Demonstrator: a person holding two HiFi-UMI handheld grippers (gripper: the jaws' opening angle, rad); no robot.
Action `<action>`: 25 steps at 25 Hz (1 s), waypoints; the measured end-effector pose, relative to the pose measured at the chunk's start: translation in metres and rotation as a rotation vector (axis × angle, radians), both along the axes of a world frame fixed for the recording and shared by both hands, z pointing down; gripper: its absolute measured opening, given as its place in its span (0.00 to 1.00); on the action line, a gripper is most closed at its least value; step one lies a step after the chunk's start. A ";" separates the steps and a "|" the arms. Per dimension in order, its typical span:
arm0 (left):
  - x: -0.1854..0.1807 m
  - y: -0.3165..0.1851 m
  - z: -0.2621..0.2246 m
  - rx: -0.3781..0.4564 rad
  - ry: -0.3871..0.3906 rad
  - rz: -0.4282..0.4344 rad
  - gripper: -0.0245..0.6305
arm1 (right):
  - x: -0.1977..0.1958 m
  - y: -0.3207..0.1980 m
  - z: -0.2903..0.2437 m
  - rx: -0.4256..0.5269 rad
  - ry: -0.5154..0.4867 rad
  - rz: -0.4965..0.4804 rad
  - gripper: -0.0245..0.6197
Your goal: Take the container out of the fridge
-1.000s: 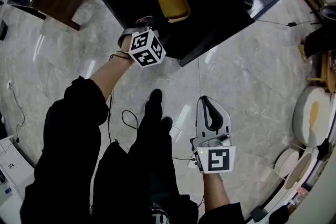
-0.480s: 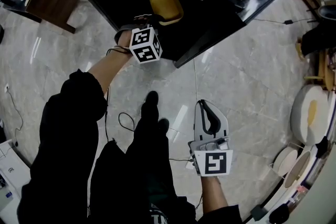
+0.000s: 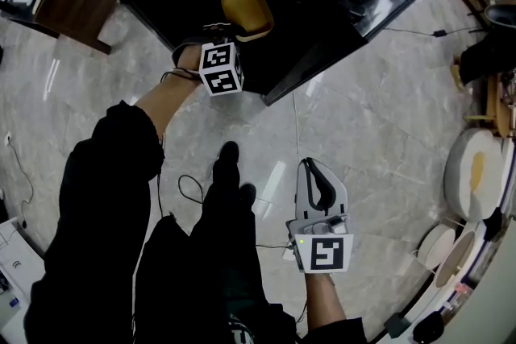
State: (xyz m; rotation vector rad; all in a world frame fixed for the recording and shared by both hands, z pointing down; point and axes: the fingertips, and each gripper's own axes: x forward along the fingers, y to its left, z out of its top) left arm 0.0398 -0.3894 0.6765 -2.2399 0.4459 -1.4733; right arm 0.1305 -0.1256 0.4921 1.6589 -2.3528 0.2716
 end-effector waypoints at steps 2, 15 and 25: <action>0.001 -0.002 0.002 -0.001 -0.017 0.006 0.25 | 0.002 0.000 0.002 -0.007 0.001 0.006 0.10; 0.007 -0.013 0.019 0.013 -0.151 0.084 0.24 | 0.010 -0.002 0.010 -0.021 -0.002 0.024 0.10; 0.018 -0.015 0.020 -0.047 -0.190 0.116 0.12 | 0.018 0.000 0.015 -0.043 0.005 0.043 0.10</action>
